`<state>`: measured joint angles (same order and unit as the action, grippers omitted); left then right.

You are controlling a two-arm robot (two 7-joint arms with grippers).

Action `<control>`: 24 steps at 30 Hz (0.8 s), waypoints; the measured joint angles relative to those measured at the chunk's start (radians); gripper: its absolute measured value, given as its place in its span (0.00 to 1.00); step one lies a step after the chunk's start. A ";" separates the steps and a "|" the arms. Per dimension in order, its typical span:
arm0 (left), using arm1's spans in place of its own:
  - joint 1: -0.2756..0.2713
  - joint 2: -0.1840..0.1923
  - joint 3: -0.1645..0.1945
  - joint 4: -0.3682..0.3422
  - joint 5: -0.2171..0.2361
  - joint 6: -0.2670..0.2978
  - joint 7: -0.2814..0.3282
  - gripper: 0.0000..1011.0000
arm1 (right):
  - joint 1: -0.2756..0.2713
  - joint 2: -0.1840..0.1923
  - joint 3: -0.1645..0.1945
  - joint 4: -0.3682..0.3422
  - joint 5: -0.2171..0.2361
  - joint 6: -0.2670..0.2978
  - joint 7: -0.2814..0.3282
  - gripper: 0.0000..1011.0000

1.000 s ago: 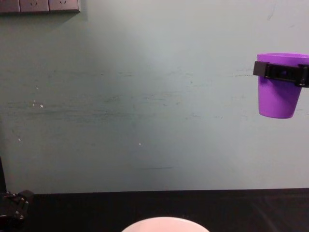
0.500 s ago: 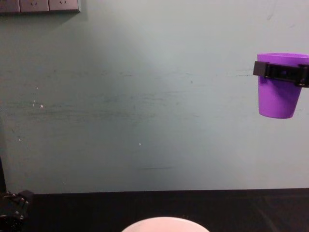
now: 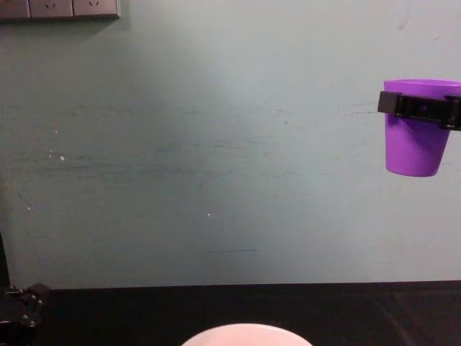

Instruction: Pick up the cup and pour the mung beans from the cup into the bowl.

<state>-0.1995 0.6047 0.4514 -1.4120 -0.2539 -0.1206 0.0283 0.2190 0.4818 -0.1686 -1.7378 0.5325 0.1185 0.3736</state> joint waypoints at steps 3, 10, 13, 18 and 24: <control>0.000 0.000 0.000 0.000 0.000 0.000 0.000 0.00 | 0.000 0.000 0.000 0.000 0.000 0.000 0.000 0.73; 0.000 0.000 0.000 0.000 0.000 0.000 0.000 0.00 | 0.000 0.000 0.000 0.000 0.000 0.000 0.000 0.73; 0.000 0.000 0.000 0.000 0.000 0.000 0.000 0.00 | 0.000 0.000 0.000 0.000 0.000 0.000 0.000 0.73; 0.000 0.000 0.000 0.000 0.000 0.000 0.000 0.00 | 0.000 0.000 0.000 0.000 0.000 0.000 0.000 0.73; 0.000 0.000 0.000 0.000 0.000 0.000 0.000 0.00 | 0.000 0.000 0.000 0.000 0.000 0.000 0.000 0.73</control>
<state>-0.1995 0.6046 0.4514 -1.4120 -0.2539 -0.1206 0.0283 0.2190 0.4818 -0.1685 -1.7378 0.5326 0.1185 0.3736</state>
